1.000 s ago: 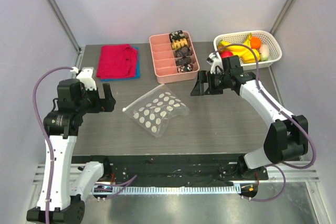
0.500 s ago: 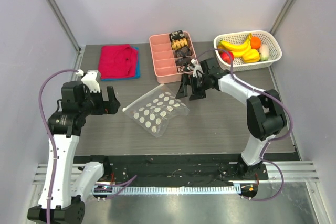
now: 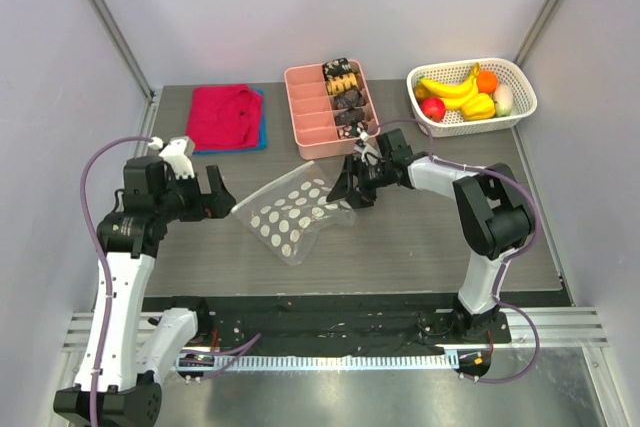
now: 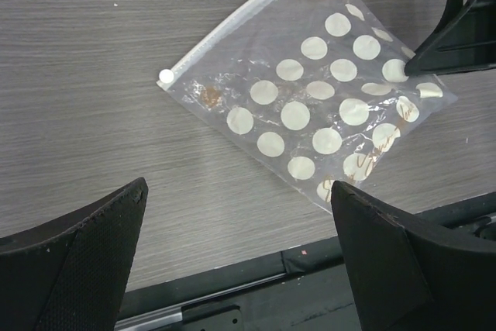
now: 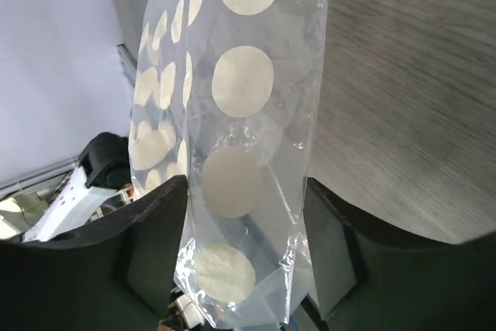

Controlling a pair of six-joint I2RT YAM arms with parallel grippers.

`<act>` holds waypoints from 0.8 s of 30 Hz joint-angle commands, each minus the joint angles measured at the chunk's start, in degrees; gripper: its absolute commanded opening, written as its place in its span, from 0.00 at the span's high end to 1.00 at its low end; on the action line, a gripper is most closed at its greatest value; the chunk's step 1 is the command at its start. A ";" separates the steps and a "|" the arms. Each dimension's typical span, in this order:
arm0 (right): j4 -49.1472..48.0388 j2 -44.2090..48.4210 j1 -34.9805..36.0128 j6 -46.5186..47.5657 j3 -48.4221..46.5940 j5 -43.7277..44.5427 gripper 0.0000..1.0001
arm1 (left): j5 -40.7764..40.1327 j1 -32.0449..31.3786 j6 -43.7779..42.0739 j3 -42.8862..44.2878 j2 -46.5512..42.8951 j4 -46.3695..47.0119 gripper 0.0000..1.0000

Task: Place the food in the zip-top bag and seal the zipper
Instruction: Pick up the zipper food storage bag at the center of the board.

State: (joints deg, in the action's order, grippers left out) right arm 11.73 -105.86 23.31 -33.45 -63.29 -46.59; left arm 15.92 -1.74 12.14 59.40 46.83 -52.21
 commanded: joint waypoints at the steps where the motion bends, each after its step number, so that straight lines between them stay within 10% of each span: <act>1: -10.14 -0.48 0.24 -7.68 1.94 -6.67 0.43 | 3.32 0.16 2.10 -0.33 0.28 2.20 0.00; 6: -13.29 1.00 0.24 -10.31 2.64 -8.08 0.98 | 3.76 0.16 2.62 -0.42 0.54 1.85 0.00; 12: -12.87 11.54 0.24 -8.05 2.21 -5.19 0.99 | 4.29 0.16 2.62 0.89 1.42 -0.44 0.00; 24: 12.60 32.19 3.84 51.48 -3.95 -2.84 0.99 | 14.48 0.24 -10.38 12.84 4.75 -2.11 0.00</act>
State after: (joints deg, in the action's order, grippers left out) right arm 12.16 -77.08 24.38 -9.56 -66.52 -52.01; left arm 25.23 -1.74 6.48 66.78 49.04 -53.82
